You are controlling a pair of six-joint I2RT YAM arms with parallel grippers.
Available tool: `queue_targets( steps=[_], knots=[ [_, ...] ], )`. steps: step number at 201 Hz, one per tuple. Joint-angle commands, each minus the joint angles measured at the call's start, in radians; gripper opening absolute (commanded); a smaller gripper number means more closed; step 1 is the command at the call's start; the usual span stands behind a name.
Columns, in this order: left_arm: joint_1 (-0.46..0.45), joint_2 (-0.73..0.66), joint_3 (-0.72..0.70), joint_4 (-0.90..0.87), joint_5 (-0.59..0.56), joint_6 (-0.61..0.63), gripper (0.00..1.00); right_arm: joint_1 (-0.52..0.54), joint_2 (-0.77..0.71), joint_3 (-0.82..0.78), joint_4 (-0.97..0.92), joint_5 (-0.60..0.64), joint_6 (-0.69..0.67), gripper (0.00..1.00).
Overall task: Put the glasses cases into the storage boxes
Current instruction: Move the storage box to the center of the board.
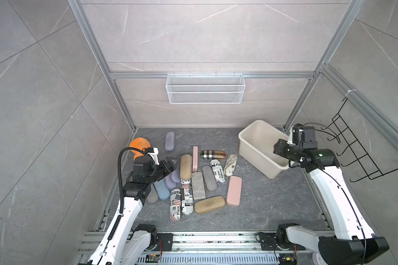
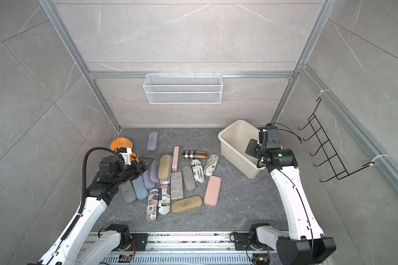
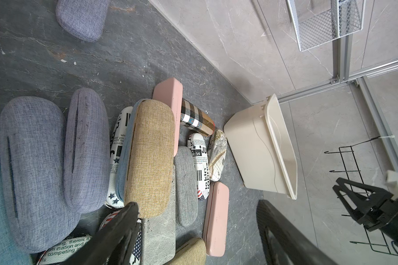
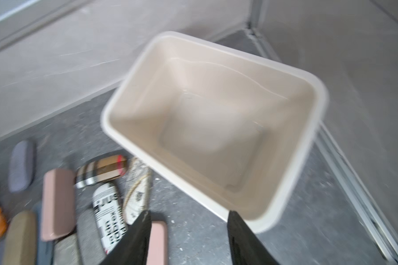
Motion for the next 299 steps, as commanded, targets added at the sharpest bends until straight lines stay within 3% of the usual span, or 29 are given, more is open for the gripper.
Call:
queue_targets(
  steps=[1,24,39,74,165,185,250,299],
  knots=[
    [-0.008,0.001,-0.002,0.0,-0.02,-0.006,0.83,0.071,0.124,0.075,0.023,-0.04,-0.14,0.57],
    [-0.007,-0.001,-0.009,-0.007,-0.022,-0.013,0.83,0.071,0.233,0.126,0.015,-0.083,-0.224,0.62],
    [-0.008,-0.002,-0.024,0.013,-0.019,-0.021,0.83,0.071,0.326,0.187,-0.003,-0.019,-0.237,0.66],
    [-0.008,0.018,-0.027,0.025,0.01,-0.019,0.83,0.071,0.457,0.296,-0.041,-0.038,-0.311,0.65],
    [-0.008,0.025,-0.024,-0.017,-0.012,-0.015,0.84,0.07,0.53,0.186,0.011,-0.091,-0.357,0.57],
    [-0.008,0.026,-0.02,-0.027,-0.017,-0.011,0.84,0.07,0.524,0.15,0.031,-0.11,-0.348,0.54],
    [-0.008,0.007,-0.004,-0.073,-0.029,0.01,0.84,0.07,0.517,0.143,0.058,-0.117,-0.272,0.23],
    [-0.008,-0.028,0.01,-0.099,-0.043,0.026,0.84,0.09,0.452,0.1,0.022,0.0,-0.071,0.16]
  ],
)
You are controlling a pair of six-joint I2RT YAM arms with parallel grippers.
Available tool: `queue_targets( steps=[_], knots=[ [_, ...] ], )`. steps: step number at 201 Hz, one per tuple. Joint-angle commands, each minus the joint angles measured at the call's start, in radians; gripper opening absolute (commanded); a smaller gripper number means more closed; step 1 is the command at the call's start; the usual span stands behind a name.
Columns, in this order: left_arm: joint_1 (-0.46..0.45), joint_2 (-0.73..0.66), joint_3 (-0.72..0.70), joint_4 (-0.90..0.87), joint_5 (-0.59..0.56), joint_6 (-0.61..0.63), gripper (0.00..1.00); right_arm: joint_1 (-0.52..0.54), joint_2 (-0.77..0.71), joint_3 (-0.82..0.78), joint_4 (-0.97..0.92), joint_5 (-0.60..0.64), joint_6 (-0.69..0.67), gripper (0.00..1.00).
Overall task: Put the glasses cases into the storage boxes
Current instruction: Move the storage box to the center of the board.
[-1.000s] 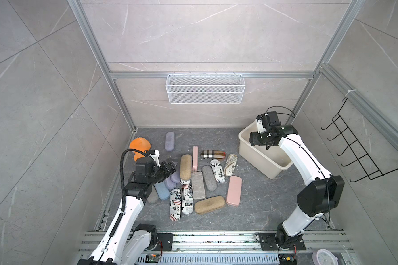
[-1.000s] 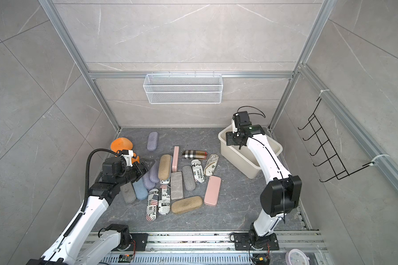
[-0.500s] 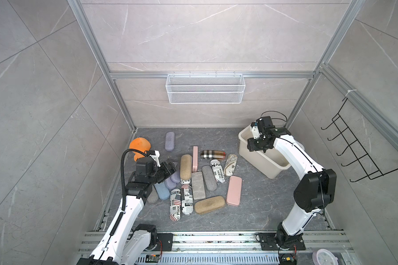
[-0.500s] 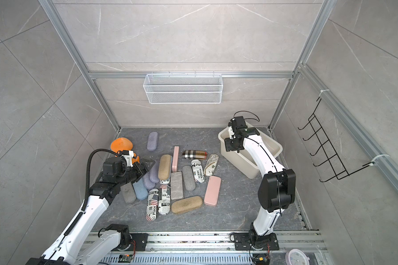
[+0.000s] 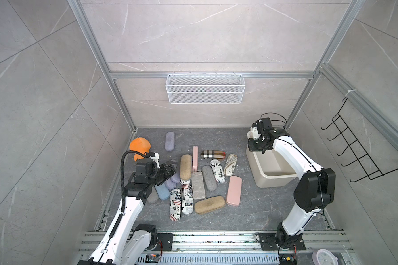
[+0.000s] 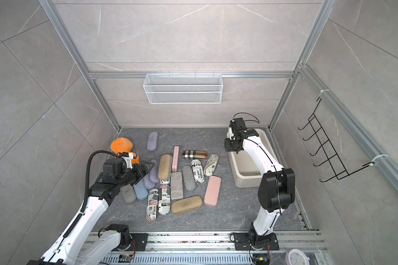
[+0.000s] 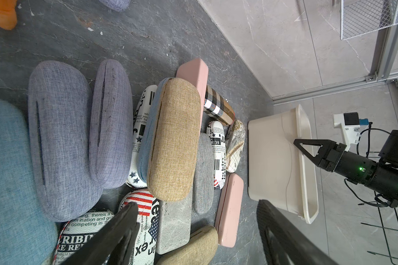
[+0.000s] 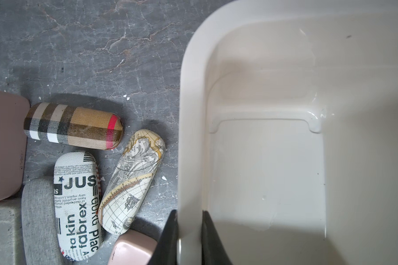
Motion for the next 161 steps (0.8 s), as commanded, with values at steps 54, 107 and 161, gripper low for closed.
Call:
queue_targets(
  steps=[54,107,161],
  knots=[
    [-0.004,-0.067,0.053,-0.051,0.001,0.035,0.84,0.02,-0.206,-0.268,0.01,0.167,0.283,0.16],
    [-0.003,-0.088,0.057,-0.073,0.008,0.025,0.83,0.021,-0.285,-0.373,0.067,0.096,0.274,0.17],
    [-0.004,-0.122,0.013,-0.086,0.006,0.017,0.83,0.021,-0.349,-0.452,0.093,0.131,0.268,0.23]
  ],
)
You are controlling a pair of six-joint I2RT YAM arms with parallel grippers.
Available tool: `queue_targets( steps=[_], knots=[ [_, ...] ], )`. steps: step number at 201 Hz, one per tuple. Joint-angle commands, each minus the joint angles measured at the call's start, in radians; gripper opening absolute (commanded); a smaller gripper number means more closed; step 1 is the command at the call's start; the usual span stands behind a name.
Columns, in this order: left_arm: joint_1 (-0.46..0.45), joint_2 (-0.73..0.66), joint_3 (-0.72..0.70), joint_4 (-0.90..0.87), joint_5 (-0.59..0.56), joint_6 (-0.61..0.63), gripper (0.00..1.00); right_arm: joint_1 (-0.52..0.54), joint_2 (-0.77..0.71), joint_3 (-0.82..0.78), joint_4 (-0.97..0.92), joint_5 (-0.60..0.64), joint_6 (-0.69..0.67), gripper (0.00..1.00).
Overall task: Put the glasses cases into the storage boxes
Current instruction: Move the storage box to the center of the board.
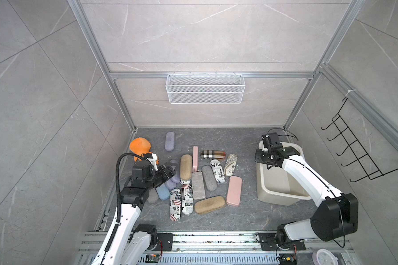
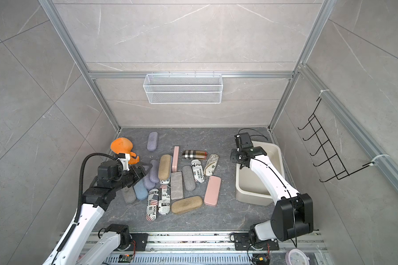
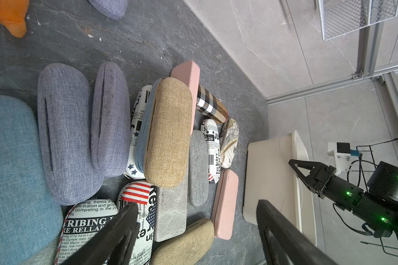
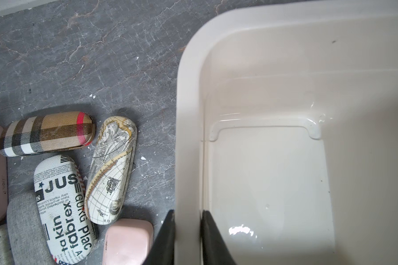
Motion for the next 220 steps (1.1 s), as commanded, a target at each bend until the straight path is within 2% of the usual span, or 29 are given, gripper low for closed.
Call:
queue_targets(
  steps=[1,38,67,98,141,176,194,220],
  knots=[
    [-0.004,-0.024,-0.01,-0.006,0.007,0.011,0.83,0.002,-0.015,-0.048,-0.027,-0.005,0.031,0.22],
    [-0.004,-0.005,-0.011,-0.006,0.011,-0.002,0.83,0.003,-0.015,-0.068,0.009,0.021,0.079,0.2],
    [-0.004,-0.017,-0.017,-0.001,-0.001,-0.003,0.83,0.002,-0.022,-0.079,0.029,-0.011,0.1,0.18],
    [-0.004,0.007,-0.009,0.009,0.004,0.02,0.83,0.014,-0.019,-0.089,0.045,-0.076,0.026,0.16],
    [-0.006,0.053,0.002,0.035,-0.002,0.041,0.83,0.057,0.019,-0.039,0.05,-0.09,-0.037,0.15],
    [-0.011,0.083,0.044,-0.007,-0.095,0.097,0.82,0.073,0.09,0.018,0.053,-0.088,-0.055,0.15],
    [-0.011,0.095,0.055,-0.015,-0.127,0.118,0.83,0.074,0.091,0.018,0.053,-0.083,-0.061,0.19],
    [-0.011,0.112,0.061,0.003,-0.157,0.114,0.83,0.075,0.082,0.027,0.042,-0.079,-0.06,0.33]
  ],
)
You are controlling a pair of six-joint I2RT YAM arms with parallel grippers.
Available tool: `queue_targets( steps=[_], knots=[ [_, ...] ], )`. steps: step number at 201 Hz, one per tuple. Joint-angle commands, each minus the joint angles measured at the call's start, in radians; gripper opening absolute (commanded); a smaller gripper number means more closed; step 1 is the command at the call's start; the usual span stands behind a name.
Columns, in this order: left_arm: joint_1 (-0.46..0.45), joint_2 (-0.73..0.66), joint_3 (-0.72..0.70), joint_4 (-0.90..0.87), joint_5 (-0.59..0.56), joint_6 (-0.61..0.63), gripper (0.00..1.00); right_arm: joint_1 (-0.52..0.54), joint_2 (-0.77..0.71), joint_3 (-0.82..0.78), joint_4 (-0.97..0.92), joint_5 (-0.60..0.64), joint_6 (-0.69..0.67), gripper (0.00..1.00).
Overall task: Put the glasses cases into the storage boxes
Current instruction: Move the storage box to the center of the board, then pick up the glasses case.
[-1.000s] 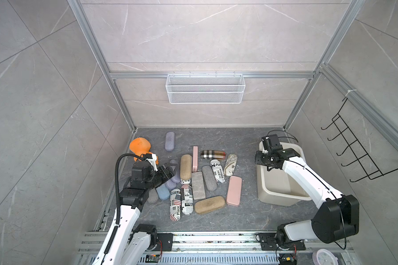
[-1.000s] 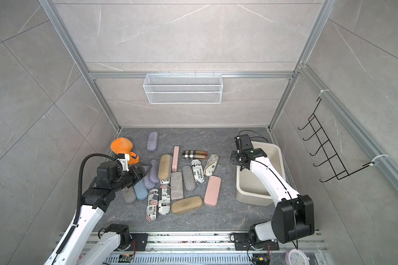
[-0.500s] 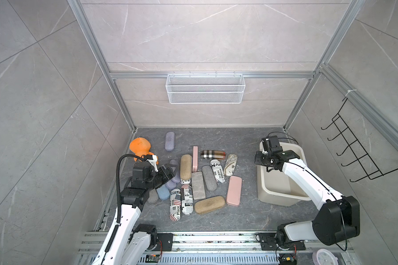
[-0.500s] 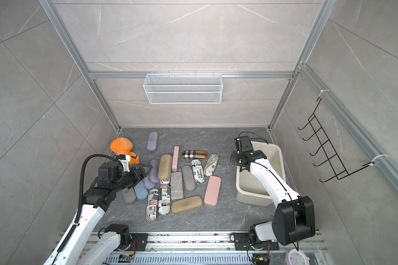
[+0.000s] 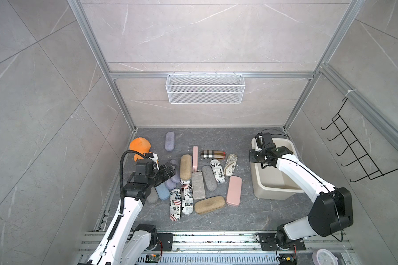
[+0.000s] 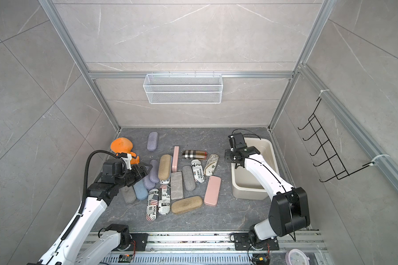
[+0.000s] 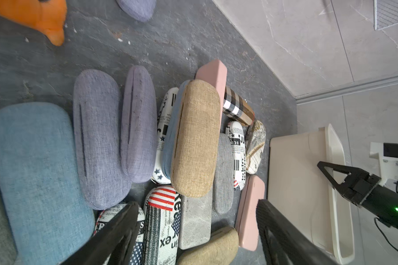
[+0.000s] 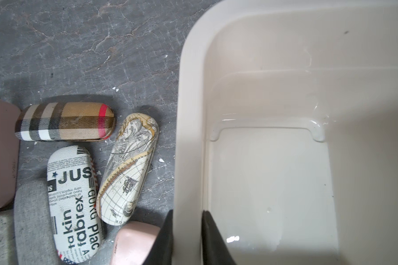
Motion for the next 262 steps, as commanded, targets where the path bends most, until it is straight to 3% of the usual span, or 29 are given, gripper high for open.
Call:
queue_targets(
  steps=[1,17,41,90,134,169,182,203,220,243,261,262],
  knots=[
    [-0.004,0.013,0.046,0.015,-0.054,0.037,0.83,0.01,0.014,0.009,-0.035,-0.049,-0.001,0.33],
    [-0.003,0.028,0.062,0.02,-0.066,0.031,0.84,0.013,0.009,0.025,-0.053,-0.045,-0.001,0.45],
    [-0.004,0.044,0.079,0.021,-0.084,0.033,0.86,0.018,-0.013,0.041,-0.072,-0.029,-0.005,0.52],
    [-0.003,0.044,0.097,-0.016,-0.166,-0.022,0.85,0.035,-0.058,0.1,-0.091,-0.094,0.021,0.52],
    [-0.003,0.03,0.113,-0.019,-0.17,0.053,0.85,0.051,-0.087,0.12,-0.072,-0.112,0.021,0.49],
    [-0.002,0.018,0.142,-0.03,-0.174,0.105,0.88,0.053,-0.119,0.121,0.003,-0.196,-0.005,0.45],
    [-0.003,0.029,0.145,-0.041,-0.192,0.103,0.88,0.056,-0.127,0.106,0.041,-0.196,-0.012,0.43],
    [-0.005,0.053,0.127,-0.055,-0.311,0.048,0.87,0.089,-0.169,0.039,0.119,-0.069,-0.027,0.43],
    [-0.005,0.087,0.074,0.0,-0.331,0.024,0.85,0.092,-0.186,0.021,0.129,-0.049,0.001,0.44],
    [-0.045,0.174,0.095,-0.017,-0.356,0.038,0.83,0.095,-0.158,0.061,0.055,-0.138,-0.023,0.45],
    [-0.089,0.23,0.114,-0.014,-0.362,0.065,0.84,0.102,-0.182,0.018,0.083,-0.187,-0.044,0.54],
    [-0.091,0.234,0.116,-0.015,-0.362,0.065,0.84,0.102,-0.183,0.014,0.085,-0.188,-0.044,0.58]
  ],
)
